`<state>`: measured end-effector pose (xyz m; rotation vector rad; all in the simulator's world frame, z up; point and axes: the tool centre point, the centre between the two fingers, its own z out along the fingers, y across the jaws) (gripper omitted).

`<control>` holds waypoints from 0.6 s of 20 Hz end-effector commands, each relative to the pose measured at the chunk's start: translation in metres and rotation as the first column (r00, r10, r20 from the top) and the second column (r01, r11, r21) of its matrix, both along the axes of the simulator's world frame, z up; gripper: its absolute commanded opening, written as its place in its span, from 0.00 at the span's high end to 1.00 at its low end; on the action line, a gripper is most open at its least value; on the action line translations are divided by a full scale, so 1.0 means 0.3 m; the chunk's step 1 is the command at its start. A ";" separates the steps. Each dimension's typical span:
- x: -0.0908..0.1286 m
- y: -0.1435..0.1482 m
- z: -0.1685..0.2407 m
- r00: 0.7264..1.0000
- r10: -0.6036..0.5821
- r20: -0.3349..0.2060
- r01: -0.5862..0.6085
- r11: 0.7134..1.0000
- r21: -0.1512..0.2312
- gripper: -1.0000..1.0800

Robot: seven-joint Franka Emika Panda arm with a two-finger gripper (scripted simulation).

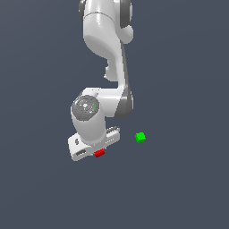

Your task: Stack the red cube on top of the green cube.

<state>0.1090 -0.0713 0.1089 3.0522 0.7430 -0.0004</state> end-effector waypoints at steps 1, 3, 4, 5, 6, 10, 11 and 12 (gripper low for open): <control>-0.029 0.056 -0.011 1.000 0.001 0.001 -0.001 1.000 0.000 1.00; -0.057 0.107 -0.023 1.000 0.001 0.001 -0.001 1.000 0.000 1.00; -0.071 0.135 -0.029 1.000 0.001 0.001 -0.001 1.000 0.000 1.00; -0.087 0.163 -0.036 1.000 0.001 0.001 -0.001 1.000 0.000 1.00; -0.103 0.193 -0.043 1.000 0.001 0.001 -0.001 1.000 0.000 1.00; -0.170 0.319 -0.072 1.000 0.001 0.001 -0.001 1.000 0.000 1.00; -0.186 0.350 -0.079 1.000 0.001 0.001 -0.001 1.000 0.000 1.00; -0.202 0.381 -0.086 1.000 0.001 0.001 -0.001 1.000 0.000 1.00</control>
